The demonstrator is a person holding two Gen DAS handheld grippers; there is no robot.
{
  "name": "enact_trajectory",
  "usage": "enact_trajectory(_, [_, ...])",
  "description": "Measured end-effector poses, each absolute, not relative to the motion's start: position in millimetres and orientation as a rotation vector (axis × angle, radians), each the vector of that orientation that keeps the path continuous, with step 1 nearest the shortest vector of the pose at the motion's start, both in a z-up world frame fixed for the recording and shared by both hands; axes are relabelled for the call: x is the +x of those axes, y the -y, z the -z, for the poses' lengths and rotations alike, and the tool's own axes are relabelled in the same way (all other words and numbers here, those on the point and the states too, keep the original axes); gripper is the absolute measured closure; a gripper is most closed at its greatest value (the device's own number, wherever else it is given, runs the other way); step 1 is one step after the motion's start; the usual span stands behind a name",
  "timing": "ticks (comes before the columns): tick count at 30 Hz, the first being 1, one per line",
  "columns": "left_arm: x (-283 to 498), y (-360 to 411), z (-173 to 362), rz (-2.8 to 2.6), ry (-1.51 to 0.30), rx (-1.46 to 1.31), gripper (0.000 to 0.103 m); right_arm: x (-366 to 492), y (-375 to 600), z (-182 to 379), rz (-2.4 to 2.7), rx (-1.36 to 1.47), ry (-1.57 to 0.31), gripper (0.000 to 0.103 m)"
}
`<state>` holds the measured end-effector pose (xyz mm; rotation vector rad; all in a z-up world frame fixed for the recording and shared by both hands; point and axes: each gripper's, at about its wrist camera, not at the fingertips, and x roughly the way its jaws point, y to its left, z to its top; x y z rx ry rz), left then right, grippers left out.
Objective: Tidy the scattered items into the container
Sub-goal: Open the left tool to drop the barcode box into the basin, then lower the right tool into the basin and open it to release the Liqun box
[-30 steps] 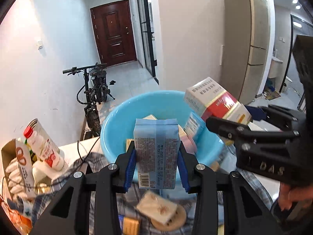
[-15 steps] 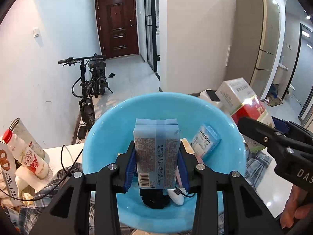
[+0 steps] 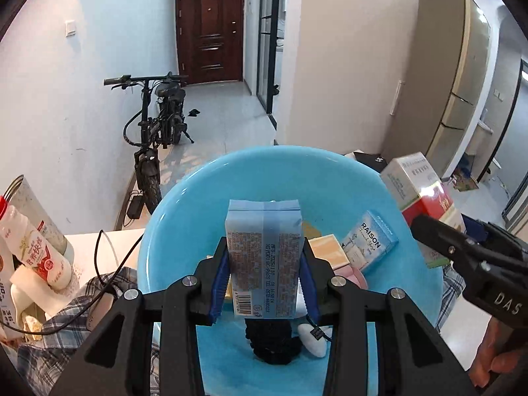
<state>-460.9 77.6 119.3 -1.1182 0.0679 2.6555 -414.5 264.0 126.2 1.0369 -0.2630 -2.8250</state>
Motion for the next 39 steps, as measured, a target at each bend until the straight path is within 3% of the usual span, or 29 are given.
enact_trajectory(18, [-461, -76, -119, -2.649, -0.056, -1.17, 0.061, -411, -244, -132, 2.825, 1.019, 0.17, 0.045])
enact_trajectory(19, [-462, -77, -118, -2.651, -0.065, -1.179, 0.059, -411, -244, -132, 2.825, 1.021, 0.172, 0.045])
enact_trajectory(20, [-462, -78, -117, -2.653, -0.076, -1.182, 0.049, -411, -243, -131, 2.825, 1.023, 0.173, 0.045])
enact_trajectory(21, [-464, -80, -115, -2.651, -0.095, -1.191, 0.028, -412, -243, -131, 2.824, 1.027, 0.173, 0.045])
enact_trajectory(23, [-466, -84, -112, -2.666, -0.149, -1.186, 0.014, -413, -243, -129, 2.822, 1.035, 0.171, 0.045])
enact_trajectory(39, [-487, -68, -88, -2.651, -0.095, -1.313, 0.014, -431, -243, -103, 2.778, 1.155, 0.161, 0.045])
